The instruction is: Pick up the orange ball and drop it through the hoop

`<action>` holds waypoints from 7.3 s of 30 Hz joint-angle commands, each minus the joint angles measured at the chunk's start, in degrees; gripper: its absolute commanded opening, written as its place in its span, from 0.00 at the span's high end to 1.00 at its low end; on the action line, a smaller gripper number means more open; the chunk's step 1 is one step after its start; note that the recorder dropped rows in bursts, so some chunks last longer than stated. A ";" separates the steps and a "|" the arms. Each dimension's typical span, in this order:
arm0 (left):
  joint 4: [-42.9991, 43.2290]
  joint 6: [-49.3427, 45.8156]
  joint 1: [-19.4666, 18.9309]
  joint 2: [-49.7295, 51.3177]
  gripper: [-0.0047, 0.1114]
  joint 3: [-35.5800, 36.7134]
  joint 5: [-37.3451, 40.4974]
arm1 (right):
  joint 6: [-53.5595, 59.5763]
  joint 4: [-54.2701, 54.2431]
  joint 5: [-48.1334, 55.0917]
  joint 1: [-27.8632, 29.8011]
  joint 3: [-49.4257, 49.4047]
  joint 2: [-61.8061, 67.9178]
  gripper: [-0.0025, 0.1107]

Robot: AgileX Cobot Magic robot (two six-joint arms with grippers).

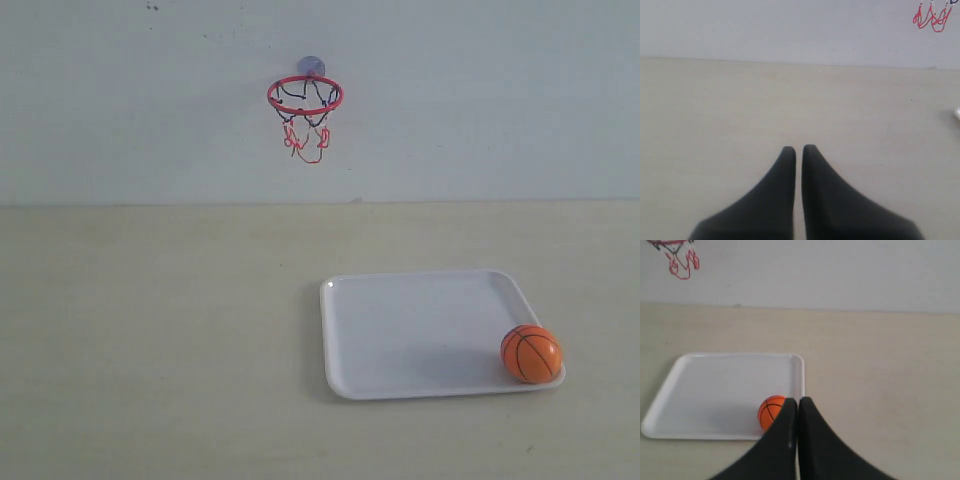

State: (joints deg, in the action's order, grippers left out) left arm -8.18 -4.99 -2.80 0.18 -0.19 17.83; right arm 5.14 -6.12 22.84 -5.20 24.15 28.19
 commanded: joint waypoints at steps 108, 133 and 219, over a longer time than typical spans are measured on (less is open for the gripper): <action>-0.36 0.43 -0.18 -0.18 0.92 0.19 -0.34 | 5.72 -9.16 45.34 -3.36 70.83 80.40 0.98; -0.36 0.43 -0.16 -0.18 0.92 0.19 -0.23 | 55.98 -65.45 5.32 -3.36 63.20 80.45 0.98; -0.36 0.43 -0.16 -0.18 0.92 0.19 -0.23 | 90.75 -93.83 4.66 -12.05 112.48 117.73 0.86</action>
State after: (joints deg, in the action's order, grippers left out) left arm -8.18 -4.99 -2.80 0.18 -0.19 17.83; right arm 95.47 -99.47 28.55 -17.37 136.28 146.26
